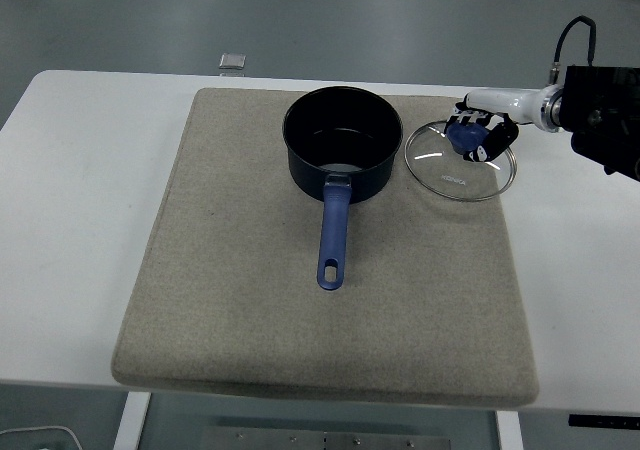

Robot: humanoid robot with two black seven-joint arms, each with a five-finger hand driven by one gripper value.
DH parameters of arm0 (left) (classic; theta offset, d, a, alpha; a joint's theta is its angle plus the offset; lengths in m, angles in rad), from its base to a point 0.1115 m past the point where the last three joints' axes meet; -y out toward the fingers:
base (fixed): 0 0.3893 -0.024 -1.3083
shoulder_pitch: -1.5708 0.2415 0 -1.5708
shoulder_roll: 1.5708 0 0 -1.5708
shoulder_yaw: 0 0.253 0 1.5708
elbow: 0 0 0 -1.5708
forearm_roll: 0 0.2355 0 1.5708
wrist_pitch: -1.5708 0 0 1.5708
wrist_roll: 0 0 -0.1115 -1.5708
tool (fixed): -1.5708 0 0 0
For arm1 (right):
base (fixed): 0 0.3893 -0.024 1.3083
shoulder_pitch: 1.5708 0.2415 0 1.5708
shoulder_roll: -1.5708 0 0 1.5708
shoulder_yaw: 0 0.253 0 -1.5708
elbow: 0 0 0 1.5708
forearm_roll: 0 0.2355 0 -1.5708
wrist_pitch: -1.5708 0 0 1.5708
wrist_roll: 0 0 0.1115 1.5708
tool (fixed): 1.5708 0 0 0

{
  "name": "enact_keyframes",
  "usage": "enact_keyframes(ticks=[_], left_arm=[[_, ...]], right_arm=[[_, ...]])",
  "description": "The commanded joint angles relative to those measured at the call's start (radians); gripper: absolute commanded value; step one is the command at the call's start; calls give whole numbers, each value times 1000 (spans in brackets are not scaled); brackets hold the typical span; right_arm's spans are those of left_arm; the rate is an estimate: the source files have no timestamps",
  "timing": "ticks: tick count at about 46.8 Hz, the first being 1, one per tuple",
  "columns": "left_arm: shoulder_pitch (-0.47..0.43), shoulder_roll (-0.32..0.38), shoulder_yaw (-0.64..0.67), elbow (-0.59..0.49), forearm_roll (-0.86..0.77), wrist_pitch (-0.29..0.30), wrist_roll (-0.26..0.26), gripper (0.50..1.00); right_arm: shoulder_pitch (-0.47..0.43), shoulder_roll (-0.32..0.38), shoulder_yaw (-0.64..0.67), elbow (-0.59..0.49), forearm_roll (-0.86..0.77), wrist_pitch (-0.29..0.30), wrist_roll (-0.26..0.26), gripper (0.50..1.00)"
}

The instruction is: Lift the pot lid and place it to the right of the pot.

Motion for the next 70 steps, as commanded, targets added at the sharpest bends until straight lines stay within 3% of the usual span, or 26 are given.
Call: enact_keyframes(ticks=[1, 11, 21, 25, 42, 48, 70], left_arm=[[0, 0, 0, 0, 0, 0, 0, 1000], [0, 0, 0, 0, 0, 0, 0, 1000], [0, 0, 0, 0, 0, 0, 0, 1000], [0, 0, 0, 0, 0, 0, 0, 1000], [0, 0, 0, 0, 0, 0, 0, 1000], [0, 0, 0, 0, 0, 0, 0, 1000], [0, 0, 0, 0, 0, 0, 0, 1000]], right_arm=[[7, -12, 58, 0, 1, 59, 2, 856], [0, -58, 219, 0, 1, 197, 2, 860], [-36, -73, 391, -2, 51, 242, 1, 864], [-65, -75, 460, -2, 137, 260, -5, 893], [-204, -43, 636, -34, 459, 245, -13, 895], [-242, -38, 690, -60, 600, 246, -56, 895], [-286, 2, 703, -100, 1093, 253, -88, 901]])
